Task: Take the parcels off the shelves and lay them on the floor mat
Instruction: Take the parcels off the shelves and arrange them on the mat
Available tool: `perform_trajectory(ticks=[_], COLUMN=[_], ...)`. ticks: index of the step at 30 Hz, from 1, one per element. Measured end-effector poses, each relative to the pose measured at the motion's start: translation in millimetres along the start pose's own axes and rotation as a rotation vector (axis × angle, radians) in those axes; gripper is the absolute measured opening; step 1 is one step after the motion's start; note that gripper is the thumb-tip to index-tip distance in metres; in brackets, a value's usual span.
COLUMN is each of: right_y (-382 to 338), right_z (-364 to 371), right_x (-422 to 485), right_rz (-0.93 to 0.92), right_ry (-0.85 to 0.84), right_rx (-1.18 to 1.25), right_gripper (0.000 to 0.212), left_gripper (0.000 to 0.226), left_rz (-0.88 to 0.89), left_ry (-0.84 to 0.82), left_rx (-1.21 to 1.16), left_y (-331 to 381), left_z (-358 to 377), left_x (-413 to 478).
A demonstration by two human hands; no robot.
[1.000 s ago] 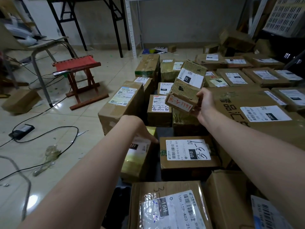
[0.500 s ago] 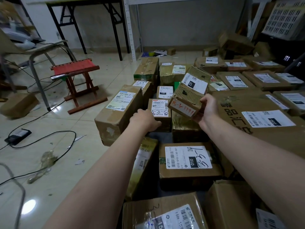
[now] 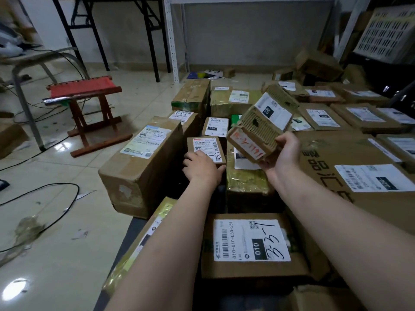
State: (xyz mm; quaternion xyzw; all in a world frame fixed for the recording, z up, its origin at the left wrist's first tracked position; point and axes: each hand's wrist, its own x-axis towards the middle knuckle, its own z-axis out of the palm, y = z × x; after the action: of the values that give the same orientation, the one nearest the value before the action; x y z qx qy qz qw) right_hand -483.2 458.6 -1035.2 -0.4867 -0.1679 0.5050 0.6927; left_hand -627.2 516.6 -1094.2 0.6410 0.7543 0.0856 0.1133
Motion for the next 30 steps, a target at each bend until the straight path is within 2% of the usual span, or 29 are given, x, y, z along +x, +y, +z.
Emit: perform_trajectory(ticks=[4,8,13,17,24,27,30], right_y=[5,8,7,6,5,5,6], right_z=[-2,-5,-5,-4,-8,-7,-2], right_x=[-1,-3,-6,-8,-6,-7,-11], right_rz=[-0.005,0.013,0.019,0.033,0.018,0.016,0.016], right_ry=[-0.029,-0.052,-0.061,-0.067,-0.092,-0.088,-0.107], right_rx=[-0.038,-0.021,-0.004,0.027,0.015,0.023,0.012], right_gripper=[0.013,0.013,0.014,0.014,0.014,0.015,0.016], left_gripper=[0.100,0.090,0.112,0.114,0.103,0.097,0.091], left_rz=[-0.015,0.045,-0.025,-0.052,0.138,0.174,0.194], left_ry=[0.016,0.065,0.084,0.097,0.061,0.053,0.045], left_rx=[-0.079,-0.120,-0.030,-0.014,-0.186,-0.280,-0.271], left_y=[1,-3,-1,-5,-14,-19,-23], left_z=[5,9,4,6,6,0,-2], left_x=[2,3,9,12,10,10,5])
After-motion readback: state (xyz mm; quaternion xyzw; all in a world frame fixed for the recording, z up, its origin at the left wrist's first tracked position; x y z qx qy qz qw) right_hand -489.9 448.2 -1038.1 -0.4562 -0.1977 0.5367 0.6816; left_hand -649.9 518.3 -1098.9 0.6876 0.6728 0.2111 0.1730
